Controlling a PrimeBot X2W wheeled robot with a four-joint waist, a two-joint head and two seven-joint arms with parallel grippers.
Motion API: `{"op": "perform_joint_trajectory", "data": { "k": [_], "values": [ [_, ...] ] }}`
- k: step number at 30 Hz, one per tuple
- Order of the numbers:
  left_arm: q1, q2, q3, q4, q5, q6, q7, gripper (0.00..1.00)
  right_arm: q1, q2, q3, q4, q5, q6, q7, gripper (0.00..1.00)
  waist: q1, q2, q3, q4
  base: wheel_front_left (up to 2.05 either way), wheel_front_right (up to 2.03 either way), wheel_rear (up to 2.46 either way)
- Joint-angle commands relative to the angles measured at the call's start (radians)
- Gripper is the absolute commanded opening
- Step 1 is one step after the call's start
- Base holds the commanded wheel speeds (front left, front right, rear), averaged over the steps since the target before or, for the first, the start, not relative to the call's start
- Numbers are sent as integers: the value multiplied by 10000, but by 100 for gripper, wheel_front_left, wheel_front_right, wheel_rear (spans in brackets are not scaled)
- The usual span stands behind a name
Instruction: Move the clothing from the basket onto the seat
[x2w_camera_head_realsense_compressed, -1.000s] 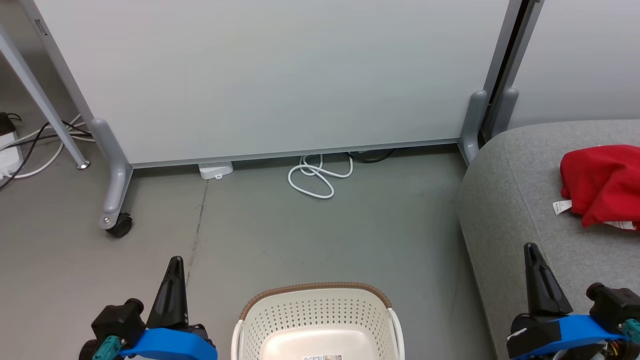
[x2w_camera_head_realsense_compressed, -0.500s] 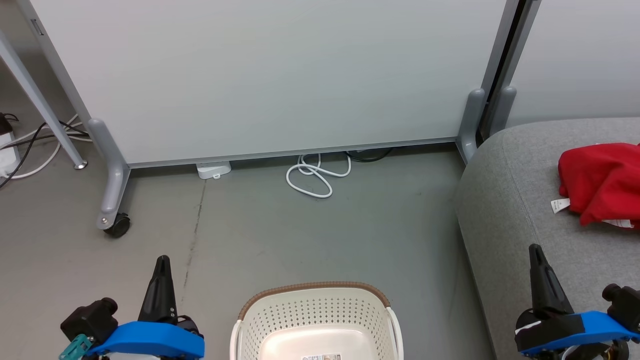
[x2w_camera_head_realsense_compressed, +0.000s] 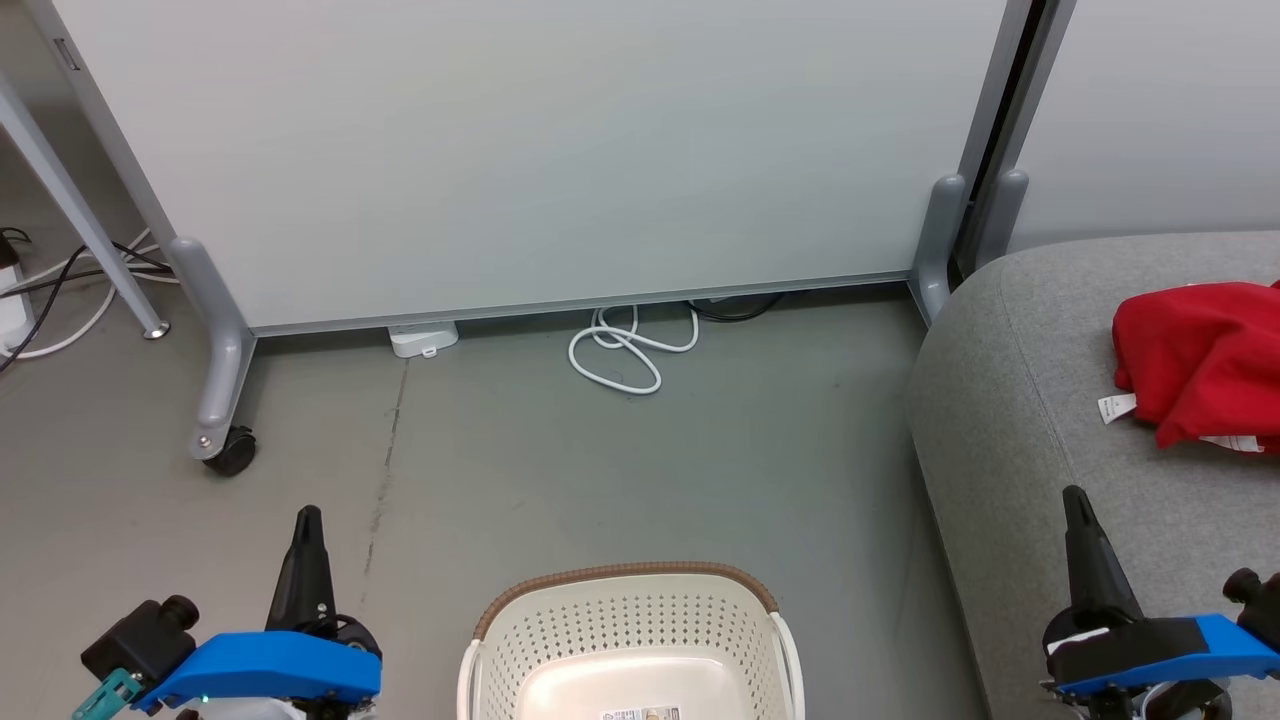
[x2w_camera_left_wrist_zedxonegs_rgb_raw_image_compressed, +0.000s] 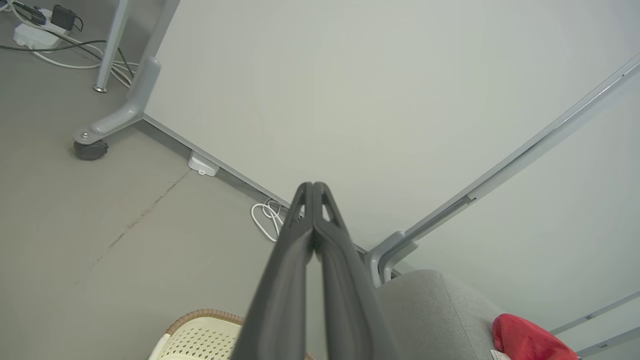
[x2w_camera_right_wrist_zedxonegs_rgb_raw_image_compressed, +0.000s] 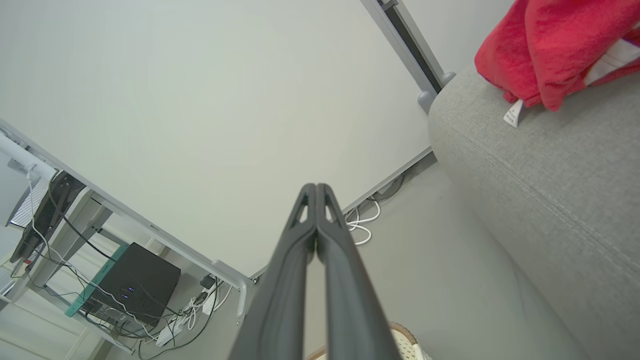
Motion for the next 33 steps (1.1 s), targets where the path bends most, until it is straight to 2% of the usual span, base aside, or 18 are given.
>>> {"op": "perform_joint_trajectory", "data": {
  "k": [1, 33],
  "values": [
    [-306, 14, 64, -155, -313, -50, 60, 0, -318, -16, -32, -111, 331, 1, 61, 0, 0, 0, 2, -4, 0, 0, 0],
    [-525, 1, 517, -235, -4117, -149, 1026, 0, -518, -6, -120, -29, 4082, 3, 1024, 0, 0, 0, 58, -119, 0, 0, 0]
  ]
}}
